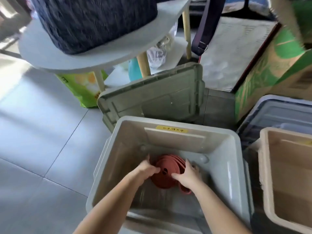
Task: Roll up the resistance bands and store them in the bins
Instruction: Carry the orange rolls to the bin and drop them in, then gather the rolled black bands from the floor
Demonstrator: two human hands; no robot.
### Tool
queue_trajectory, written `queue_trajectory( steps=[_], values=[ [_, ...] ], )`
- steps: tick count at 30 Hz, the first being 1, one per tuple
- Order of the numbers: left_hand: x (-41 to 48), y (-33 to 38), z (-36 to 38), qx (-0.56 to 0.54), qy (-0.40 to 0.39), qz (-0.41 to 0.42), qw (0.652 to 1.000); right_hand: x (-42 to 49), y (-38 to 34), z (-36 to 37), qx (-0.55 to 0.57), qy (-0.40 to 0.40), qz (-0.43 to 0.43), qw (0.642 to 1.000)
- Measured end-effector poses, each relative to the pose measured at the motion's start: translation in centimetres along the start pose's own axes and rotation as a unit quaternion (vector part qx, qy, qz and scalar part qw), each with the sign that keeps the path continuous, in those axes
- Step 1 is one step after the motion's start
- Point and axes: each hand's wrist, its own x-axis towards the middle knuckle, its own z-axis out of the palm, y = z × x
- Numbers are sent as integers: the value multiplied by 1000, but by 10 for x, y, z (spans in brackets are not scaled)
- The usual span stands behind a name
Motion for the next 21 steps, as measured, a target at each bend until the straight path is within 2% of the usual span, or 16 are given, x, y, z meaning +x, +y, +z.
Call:
queue_trajectory(
  steps=[2, 4, 8, 12, 15, 18, 21],
  values=[
    [-18, 13, -16, 62, 32, 17, 997, -18, -2, -15, -28, 8, 7, 1000],
    [-53, 35, -35, 90, 63, 11, 994, -50, -8, -40, -8, 3, 0, 1000],
    [-156, 81, -65, 146, 44, -9, 988, -145, -25, -106, 19, -13, 1, 1000],
    [-281, 145, -88, 53, 18, -45, 997, -252, -44, -180, 207, -5, 39, 977],
    [-384, 205, -111, 46, -7, -37, 998, -359, -57, -246, 307, 26, 86, 947],
    [-456, 251, -125, 84, -43, 11, 995, -449, -57, -291, 331, 46, 78, 939],
    [-535, 317, -133, 163, -72, 84, 980, -561, -46, -345, 326, 120, 64, 936]
  ],
)
